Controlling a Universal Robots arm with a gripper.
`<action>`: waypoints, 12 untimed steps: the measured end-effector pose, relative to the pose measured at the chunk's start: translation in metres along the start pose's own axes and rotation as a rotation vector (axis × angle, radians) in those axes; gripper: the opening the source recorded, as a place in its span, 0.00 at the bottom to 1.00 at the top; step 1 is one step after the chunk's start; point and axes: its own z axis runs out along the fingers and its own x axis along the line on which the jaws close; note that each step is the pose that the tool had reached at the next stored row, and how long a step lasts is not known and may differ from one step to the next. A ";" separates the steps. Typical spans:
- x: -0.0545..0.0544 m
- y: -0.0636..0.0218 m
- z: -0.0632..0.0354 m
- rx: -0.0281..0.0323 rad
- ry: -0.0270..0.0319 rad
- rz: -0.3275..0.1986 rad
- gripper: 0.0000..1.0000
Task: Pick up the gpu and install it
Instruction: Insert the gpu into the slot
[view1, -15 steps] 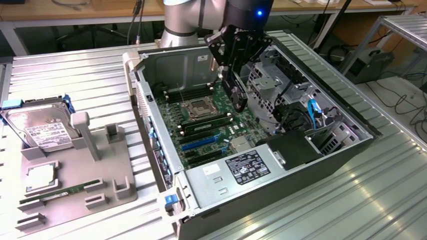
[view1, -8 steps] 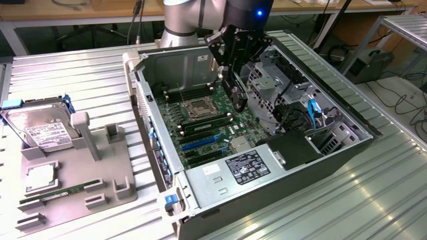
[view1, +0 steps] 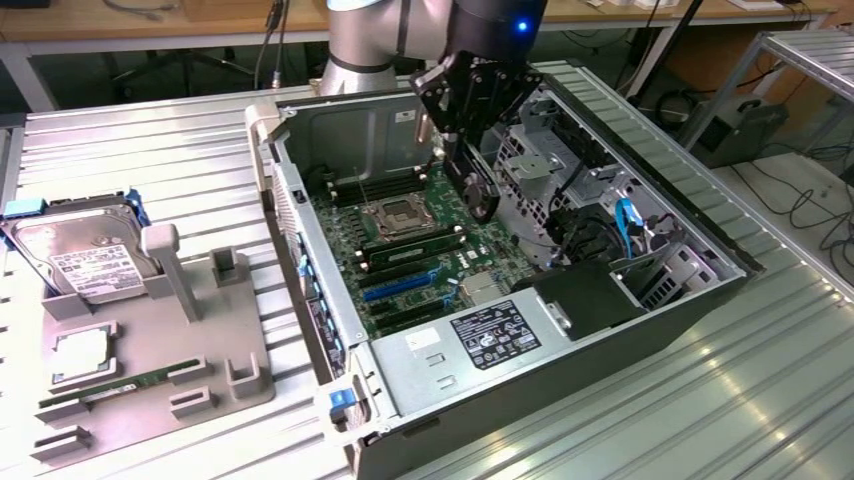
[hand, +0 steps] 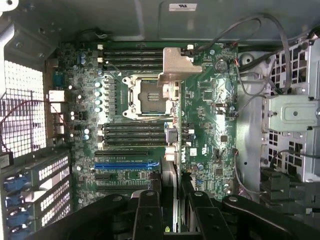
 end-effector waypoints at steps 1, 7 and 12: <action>0.000 0.0000 0.0000 -0.0006 0.0001 -0.022 0.26; 0.000 0.0000 0.0000 -0.0054 0.0009 -0.197 0.26; 0.000 0.0000 0.0001 -0.0083 0.0014 -0.301 0.26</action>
